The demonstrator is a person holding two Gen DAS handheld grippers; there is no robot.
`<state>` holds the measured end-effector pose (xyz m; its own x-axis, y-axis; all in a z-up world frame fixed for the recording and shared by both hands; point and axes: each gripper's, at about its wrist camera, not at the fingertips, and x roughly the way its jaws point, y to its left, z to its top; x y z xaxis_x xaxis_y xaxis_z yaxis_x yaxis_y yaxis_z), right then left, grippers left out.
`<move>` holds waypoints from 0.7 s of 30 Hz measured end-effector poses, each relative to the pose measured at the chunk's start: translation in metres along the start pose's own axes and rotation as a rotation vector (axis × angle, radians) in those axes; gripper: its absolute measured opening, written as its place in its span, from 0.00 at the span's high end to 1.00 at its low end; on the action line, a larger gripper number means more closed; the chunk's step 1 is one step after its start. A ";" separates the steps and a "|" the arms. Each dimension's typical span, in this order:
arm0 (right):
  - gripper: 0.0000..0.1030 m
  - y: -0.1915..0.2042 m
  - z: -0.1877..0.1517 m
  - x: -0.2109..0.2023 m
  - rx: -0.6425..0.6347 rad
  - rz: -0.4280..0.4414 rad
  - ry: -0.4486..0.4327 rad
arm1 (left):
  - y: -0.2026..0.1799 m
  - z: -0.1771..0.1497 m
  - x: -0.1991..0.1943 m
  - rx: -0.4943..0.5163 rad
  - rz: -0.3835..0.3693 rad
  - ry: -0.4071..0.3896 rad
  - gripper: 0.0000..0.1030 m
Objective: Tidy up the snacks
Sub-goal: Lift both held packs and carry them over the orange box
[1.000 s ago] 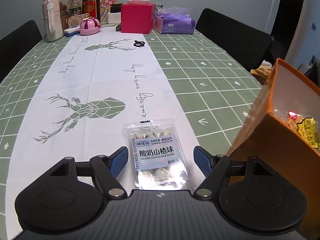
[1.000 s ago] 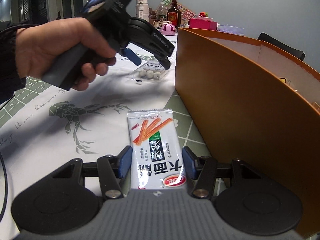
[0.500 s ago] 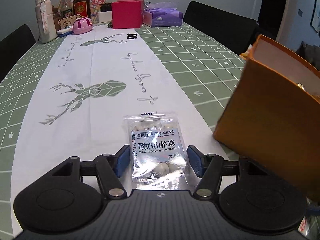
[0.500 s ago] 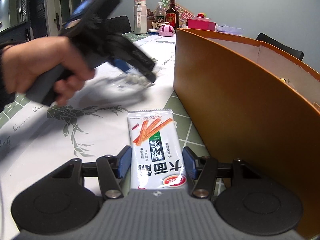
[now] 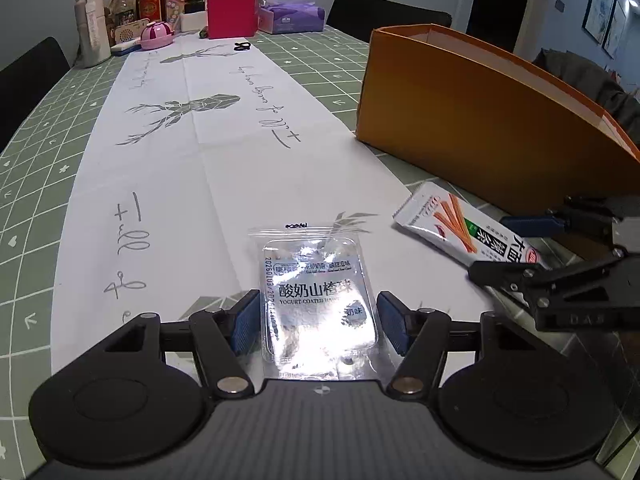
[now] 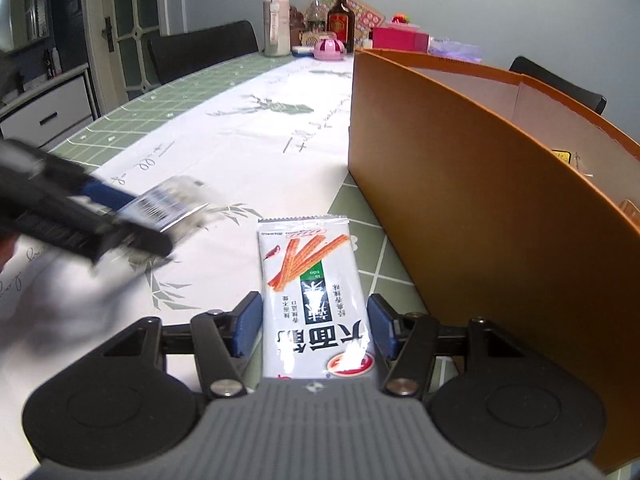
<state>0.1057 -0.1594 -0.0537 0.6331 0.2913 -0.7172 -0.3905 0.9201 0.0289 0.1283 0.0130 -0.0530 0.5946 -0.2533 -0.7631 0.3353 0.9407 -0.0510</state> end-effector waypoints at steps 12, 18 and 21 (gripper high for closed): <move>0.47 0.002 0.018 0.011 0.024 -0.024 0.089 | -0.009 -0.003 0.003 0.022 0.025 -0.008 0.32; 0.51 -0.001 0.017 0.008 0.044 -0.020 0.098 | -0.008 -0.006 0.000 0.006 0.025 -0.009 0.34; 0.52 -0.002 0.018 0.007 0.053 -0.025 0.102 | -0.009 -0.006 -0.002 0.010 0.017 -0.008 0.34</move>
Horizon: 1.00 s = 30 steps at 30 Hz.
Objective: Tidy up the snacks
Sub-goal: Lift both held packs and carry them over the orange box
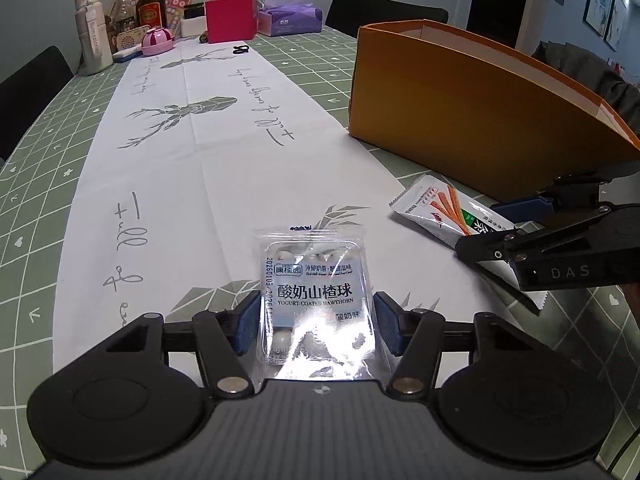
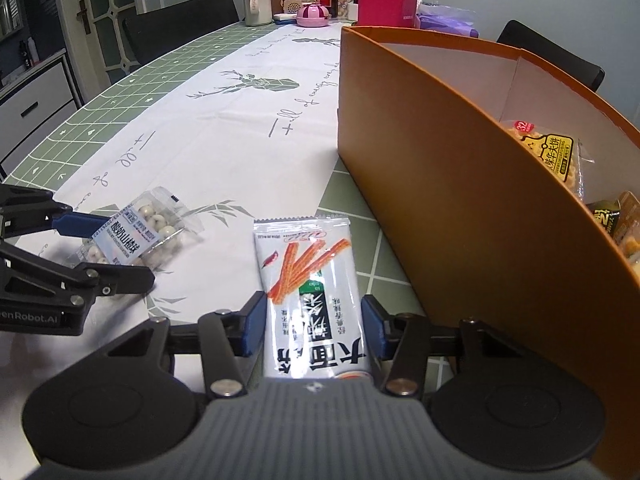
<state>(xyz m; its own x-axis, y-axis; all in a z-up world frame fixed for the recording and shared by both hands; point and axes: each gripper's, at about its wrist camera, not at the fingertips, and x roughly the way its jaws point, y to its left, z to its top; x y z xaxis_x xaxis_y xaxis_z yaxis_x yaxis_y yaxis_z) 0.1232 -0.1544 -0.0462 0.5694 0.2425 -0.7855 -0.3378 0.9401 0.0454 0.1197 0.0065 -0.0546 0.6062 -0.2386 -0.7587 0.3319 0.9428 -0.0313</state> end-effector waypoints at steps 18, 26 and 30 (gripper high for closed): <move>0.54 0.007 0.005 -0.048 -0.014 -0.014 -0.075 | -0.011 0.010 -0.037 0.033 -0.003 -0.069 0.34; 0.54 0.006 0.007 -0.078 -0.008 -0.022 -0.137 | -0.025 0.031 -0.057 0.089 -0.001 -0.131 0.34; 0.54 0.003 0.007 -0.095 -0.001 -0.032 -0.167 | -0.036 0.043 -0.061 0.125 -0.012 -0.157 0.34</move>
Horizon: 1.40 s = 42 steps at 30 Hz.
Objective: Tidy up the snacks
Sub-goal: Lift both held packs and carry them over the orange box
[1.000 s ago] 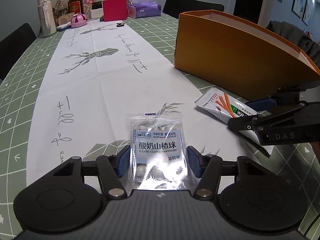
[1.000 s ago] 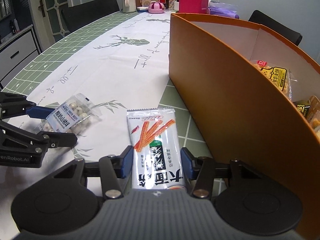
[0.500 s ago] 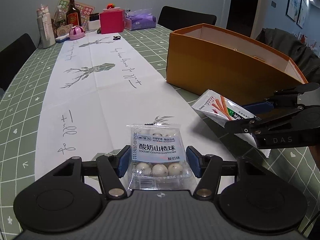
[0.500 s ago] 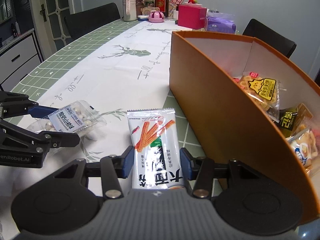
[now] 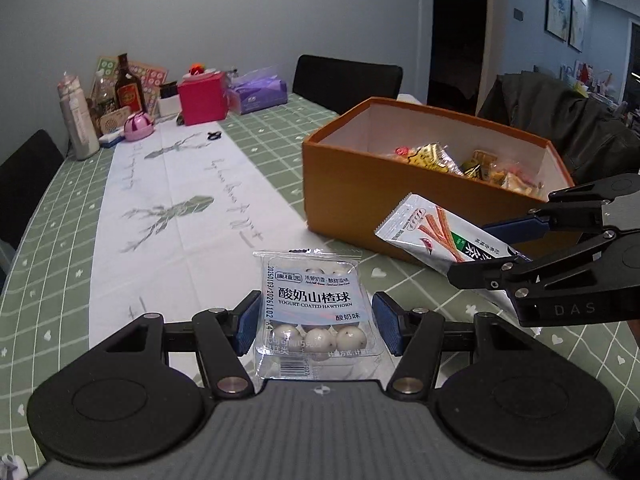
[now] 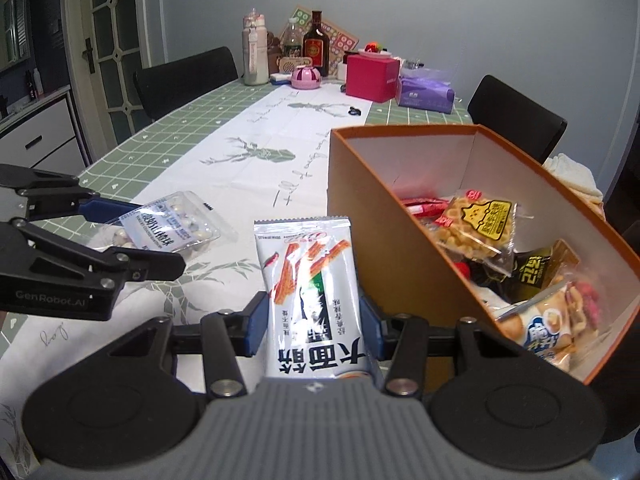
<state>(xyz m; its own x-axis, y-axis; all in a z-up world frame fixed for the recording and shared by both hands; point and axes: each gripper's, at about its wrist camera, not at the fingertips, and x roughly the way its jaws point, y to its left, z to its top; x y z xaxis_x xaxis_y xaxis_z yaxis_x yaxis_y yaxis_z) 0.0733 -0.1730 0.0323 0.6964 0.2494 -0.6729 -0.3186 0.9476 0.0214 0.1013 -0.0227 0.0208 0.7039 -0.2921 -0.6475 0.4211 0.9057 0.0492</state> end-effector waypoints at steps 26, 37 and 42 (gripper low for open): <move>0.54 -0.083 0.021 -0.035 0.012 -0.101 -0.045 | -0.045 0.094 0.036 0.213 -0.076 -0.065 0.34; 0.54 -0.111 0.034 -0.003 -0.082 -0.103 0.065 | -0.049 0.119 0.070 0.263 -0.099 -0.016 0.34; 0.54 -0.118 0.045 0.011 -0.101 -0.072 0.095 | -0.044 0.129 0.089 0.248 -0.119 0.022 0.34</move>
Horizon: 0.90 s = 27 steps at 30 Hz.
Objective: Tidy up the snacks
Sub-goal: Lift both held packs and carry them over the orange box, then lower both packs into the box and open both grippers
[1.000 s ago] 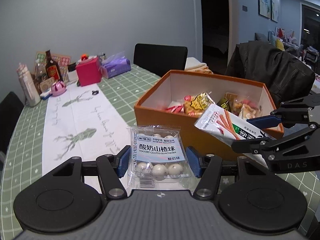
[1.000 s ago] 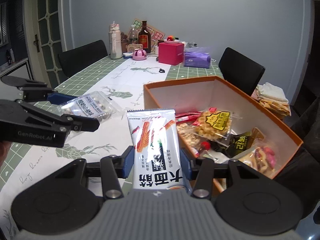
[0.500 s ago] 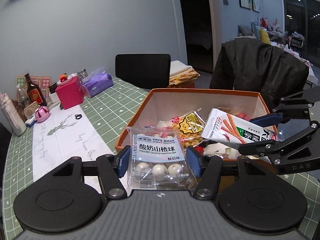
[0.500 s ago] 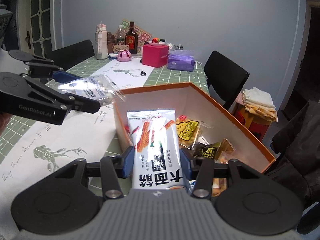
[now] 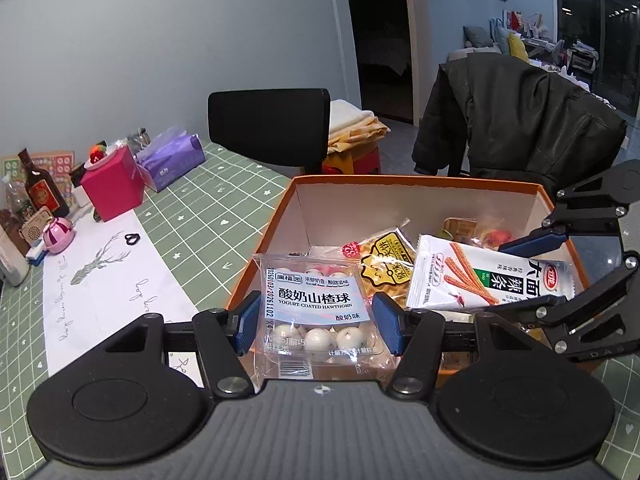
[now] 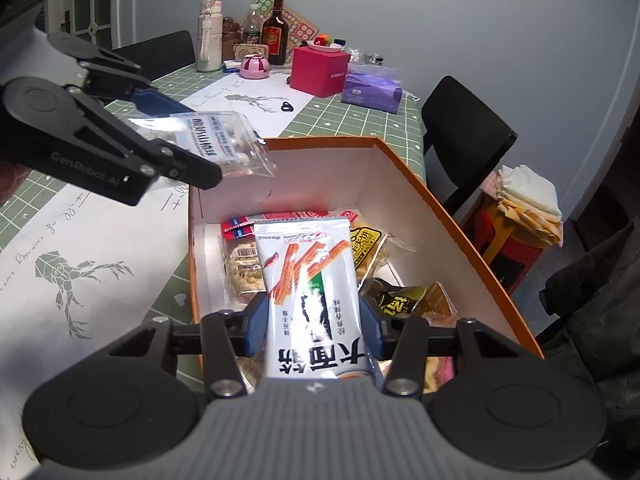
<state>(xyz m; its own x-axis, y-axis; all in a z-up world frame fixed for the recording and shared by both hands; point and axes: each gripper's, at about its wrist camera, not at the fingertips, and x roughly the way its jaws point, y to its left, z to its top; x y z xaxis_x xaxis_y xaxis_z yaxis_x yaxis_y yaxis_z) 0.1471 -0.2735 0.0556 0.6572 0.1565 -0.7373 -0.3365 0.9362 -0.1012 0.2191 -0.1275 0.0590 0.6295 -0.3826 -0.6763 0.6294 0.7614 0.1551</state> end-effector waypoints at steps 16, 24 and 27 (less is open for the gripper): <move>0.54 -0.005 0.021 0.041 -0.088 0.043 0.122 | 0.008 0.024 0.059 0.056 -0.017 0.124 0.34; 0.54 -0.003 0.026 0.064 -0.111 0.089 0.190 | -0.001 0.026 0.087 0.108 -0.025 0.187 0.34; 0.54 -0.003 0.027 0.074 -0.103 0.116 0.215 | -0.002 0.027 0.097 0.121 -0.021 0.210 0.34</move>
<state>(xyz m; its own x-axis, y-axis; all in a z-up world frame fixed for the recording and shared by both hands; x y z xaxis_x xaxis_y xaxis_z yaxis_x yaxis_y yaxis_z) 0.2151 -0.2564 0.0200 0.4556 0.1806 -0.8717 -0.4755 0.8772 -0.0668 0.2910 -0.1803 0.0124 0.5149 -0.2709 -0.8133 0.6993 0.6816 0.2157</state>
